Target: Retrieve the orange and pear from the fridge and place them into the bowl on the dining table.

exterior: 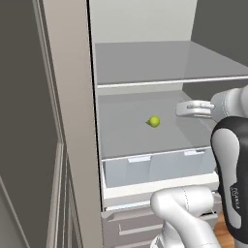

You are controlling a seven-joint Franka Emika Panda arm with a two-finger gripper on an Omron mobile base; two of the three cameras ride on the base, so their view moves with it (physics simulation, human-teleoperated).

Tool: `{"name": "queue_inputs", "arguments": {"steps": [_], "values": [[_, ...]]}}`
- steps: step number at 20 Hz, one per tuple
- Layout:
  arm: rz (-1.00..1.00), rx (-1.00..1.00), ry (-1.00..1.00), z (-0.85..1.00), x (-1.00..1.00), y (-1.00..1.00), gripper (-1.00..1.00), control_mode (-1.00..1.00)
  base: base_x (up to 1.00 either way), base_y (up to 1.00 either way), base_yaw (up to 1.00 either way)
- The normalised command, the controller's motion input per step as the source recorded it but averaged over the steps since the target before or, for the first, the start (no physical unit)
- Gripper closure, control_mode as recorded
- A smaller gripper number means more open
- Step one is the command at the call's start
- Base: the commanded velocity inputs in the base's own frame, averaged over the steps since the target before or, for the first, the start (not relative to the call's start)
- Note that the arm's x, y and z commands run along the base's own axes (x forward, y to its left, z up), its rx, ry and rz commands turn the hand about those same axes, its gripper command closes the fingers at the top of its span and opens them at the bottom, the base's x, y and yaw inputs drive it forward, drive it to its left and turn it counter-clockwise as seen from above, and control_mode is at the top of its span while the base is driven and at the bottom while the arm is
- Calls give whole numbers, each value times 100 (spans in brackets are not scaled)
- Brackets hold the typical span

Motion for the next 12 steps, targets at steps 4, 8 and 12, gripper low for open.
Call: {"name": "queue_inputs", "arguments": {"steps": [4,8,12], "values": [[0,0,0,0,0,0,-100,100,12,0,-2],[0,0,0,0,0,0,-100,100,5,0,-4],[-9,-21,10,-23,6,0,-100,-100,1,0,-1]]}}
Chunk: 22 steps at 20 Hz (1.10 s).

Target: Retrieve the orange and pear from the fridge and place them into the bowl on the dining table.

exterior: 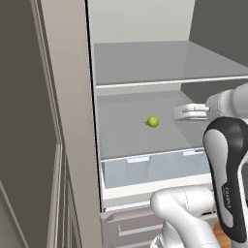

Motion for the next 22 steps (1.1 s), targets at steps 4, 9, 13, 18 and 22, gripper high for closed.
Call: {"name": "queue_inputs", "arguments": {"steps": [4,9,13,18,22], "values": [[-15,-37,10,-43,9,-1,-100,-100,0,0,0],[-14,-25,6,-26,9,-24,-100,-100,0,0,0],[-12,-3,12,-14,22,-52,-100,-100,0,0,0],[-2,2,8,-23,29,-40,-100,-100,0,0,0],[0,4,1,-29,24,0,-100,-100,0,0,0]]}}
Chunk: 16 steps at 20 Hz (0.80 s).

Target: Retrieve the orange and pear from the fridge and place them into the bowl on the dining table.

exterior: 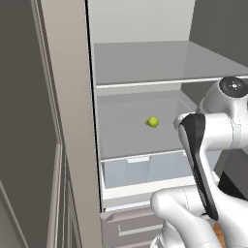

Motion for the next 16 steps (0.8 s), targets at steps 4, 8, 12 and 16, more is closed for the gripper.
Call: {"name": "queue_inputs", "arguments": {"steps": [4,8,12,16], "values": [[6,1,0,-37,31,0,-100,-100,0,0,0],[7,0,0,-24,40,0,-100,-100,0,0,0],[7,5,0,-7,39,0,-100,-100,0,0,0],[7,9,0,-4,39,0,-100,-100,0,0,0]]}}
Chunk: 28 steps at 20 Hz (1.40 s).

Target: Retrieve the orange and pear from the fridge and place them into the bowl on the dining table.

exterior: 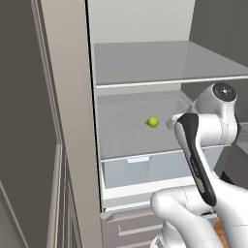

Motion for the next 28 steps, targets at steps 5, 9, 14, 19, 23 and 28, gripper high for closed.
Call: {"name": "queue_inputs", "arguments": {"steps": [5,9,14,19,23,28], "values": [[7,5,0,-15,32,0,-100,-100,0,0,0],[5,0,0,-36,30,5,-100,-100,0,0,0],[3,0,0,-32,31,1,-100,-100,0,0,0],[3,0,0,-17,27,0,-100,-100,0,0,0],[3,0,0,-9,23,0,-100,-100,0,0,0],[2,0,0,-1,26,0,-100,-100,0,0,0]]}}
